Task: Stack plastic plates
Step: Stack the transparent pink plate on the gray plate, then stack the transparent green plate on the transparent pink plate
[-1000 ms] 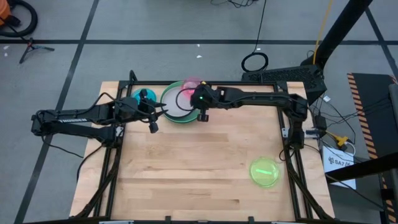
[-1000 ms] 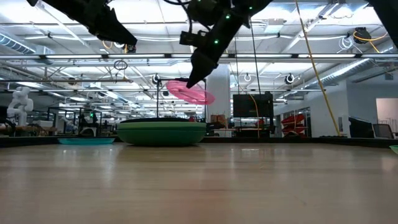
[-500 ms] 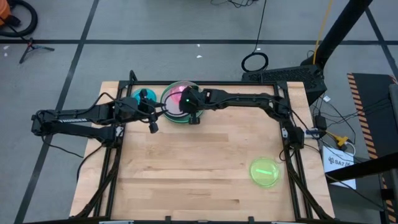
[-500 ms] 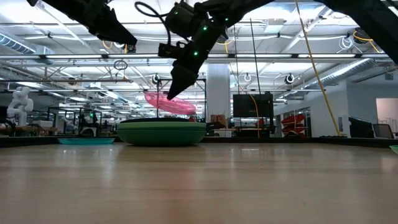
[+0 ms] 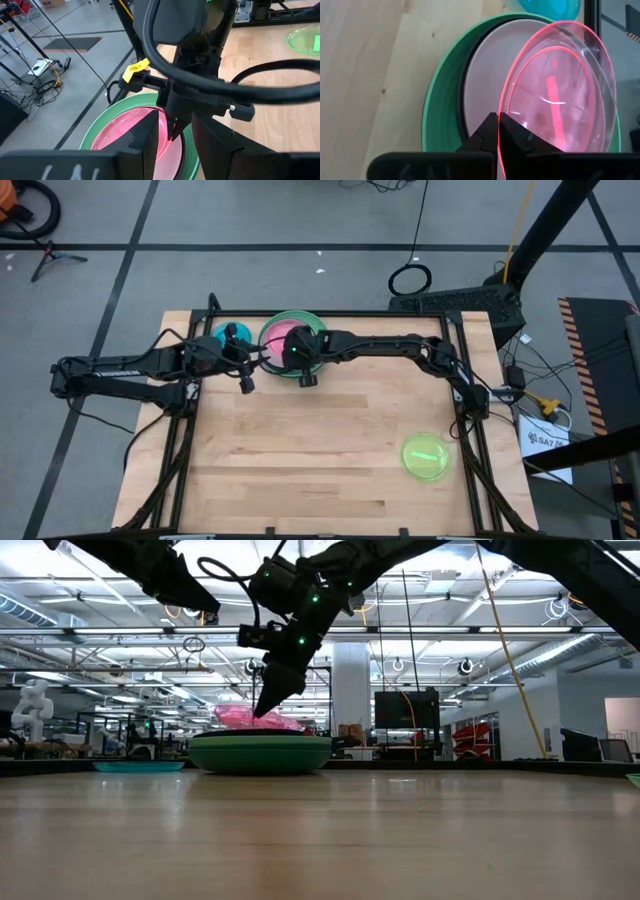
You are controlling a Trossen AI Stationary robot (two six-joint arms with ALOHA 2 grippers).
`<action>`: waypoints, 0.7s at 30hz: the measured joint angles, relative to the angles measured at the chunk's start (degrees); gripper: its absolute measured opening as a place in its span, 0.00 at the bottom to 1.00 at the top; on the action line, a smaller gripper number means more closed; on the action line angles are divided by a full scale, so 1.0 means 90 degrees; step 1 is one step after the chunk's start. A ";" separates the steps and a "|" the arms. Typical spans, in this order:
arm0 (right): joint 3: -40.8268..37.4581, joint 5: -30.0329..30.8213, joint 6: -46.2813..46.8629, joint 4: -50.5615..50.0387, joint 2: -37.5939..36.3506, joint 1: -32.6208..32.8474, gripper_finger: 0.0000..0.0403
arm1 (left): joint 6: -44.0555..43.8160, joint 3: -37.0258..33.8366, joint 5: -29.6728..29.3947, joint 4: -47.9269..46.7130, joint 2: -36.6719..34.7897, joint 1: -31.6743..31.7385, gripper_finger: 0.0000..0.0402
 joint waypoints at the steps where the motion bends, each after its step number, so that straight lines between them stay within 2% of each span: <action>1: 0.0000 0.0000 0.0000 0.0017 0.0005 0.0000 0.00 | 0.0000 0.0000 0.0001 0.0002 0.0000 0.0000 0.31; 12: -0.0002 0.0012 0.0034 0.0049 0.0005 0.0000 0.04 | -0.0010 0.0000 0.0002 0.0002 0.0000 -0.0002 0.31; 21: -0.0002 0.0015 0.0489 0.0046 0.0005 0.0000 0.18 | -0.0033 0.0000 0.0002 -0.0051 0.0000 -0.0001 0.31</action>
